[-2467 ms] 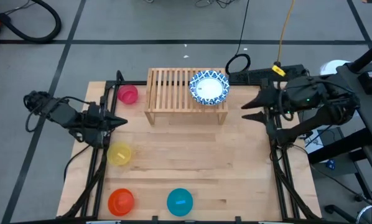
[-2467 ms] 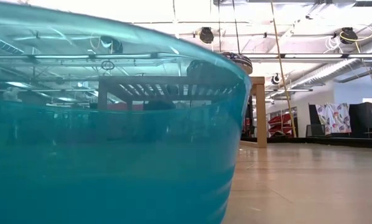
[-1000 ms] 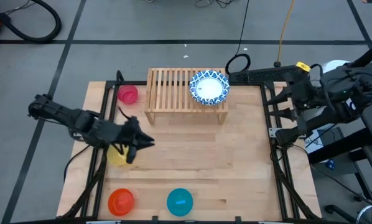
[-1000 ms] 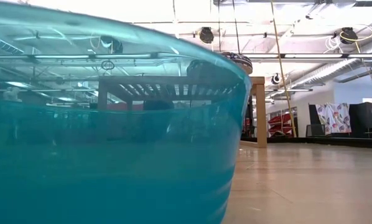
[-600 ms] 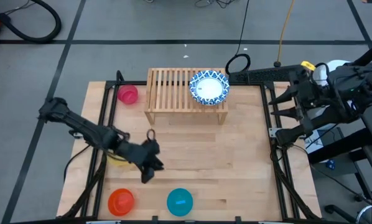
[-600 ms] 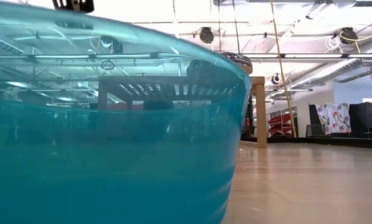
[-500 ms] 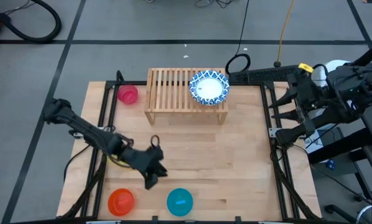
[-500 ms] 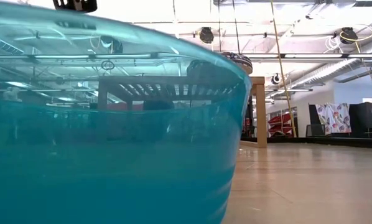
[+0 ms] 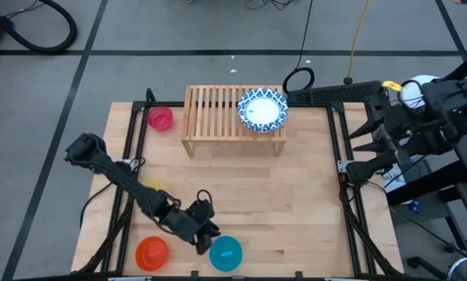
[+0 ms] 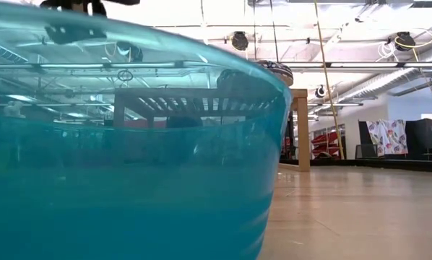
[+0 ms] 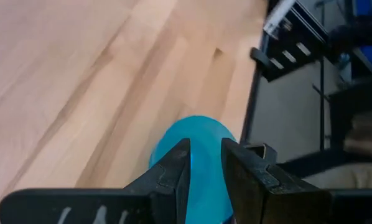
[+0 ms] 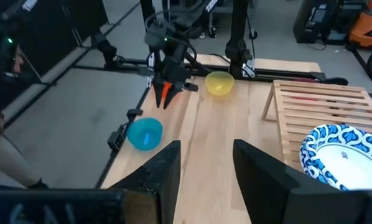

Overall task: Place and stack bowls onto a shelf
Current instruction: Put the blue bowl on the shelf

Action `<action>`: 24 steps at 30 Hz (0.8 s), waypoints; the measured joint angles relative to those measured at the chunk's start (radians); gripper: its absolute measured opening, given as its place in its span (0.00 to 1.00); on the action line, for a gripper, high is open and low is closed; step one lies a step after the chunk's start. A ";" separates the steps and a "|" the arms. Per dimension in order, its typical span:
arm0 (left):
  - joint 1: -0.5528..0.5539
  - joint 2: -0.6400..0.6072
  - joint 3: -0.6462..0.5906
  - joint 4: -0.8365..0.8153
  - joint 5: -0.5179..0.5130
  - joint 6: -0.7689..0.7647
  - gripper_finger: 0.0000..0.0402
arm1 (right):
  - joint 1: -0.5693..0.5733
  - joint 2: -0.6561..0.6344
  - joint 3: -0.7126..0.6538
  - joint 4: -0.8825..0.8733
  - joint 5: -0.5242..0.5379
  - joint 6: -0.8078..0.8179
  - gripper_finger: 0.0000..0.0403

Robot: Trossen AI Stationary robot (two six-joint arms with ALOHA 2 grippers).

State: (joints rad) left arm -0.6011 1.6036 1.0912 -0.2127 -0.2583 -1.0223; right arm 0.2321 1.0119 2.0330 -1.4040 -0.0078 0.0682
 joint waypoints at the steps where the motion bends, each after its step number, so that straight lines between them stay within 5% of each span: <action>1: -0.003 0.006 0.000 0.001 -0.016 -0.018 0.24 | 0.000 -0.007 0.000 0.000 0.000 0.001 0.35; 24: -0.058 0.136 0.000 -0.037 0.005 -0.009 0.24 | 0.000 -0.069 0.000 0.000 0.001 0.016 0.35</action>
State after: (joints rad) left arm -0.6590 1.7398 1.0912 -0.2494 -0.2532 -1.0316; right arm 0.2321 0.9425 2.0331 -1.4036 -0.0067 0.0838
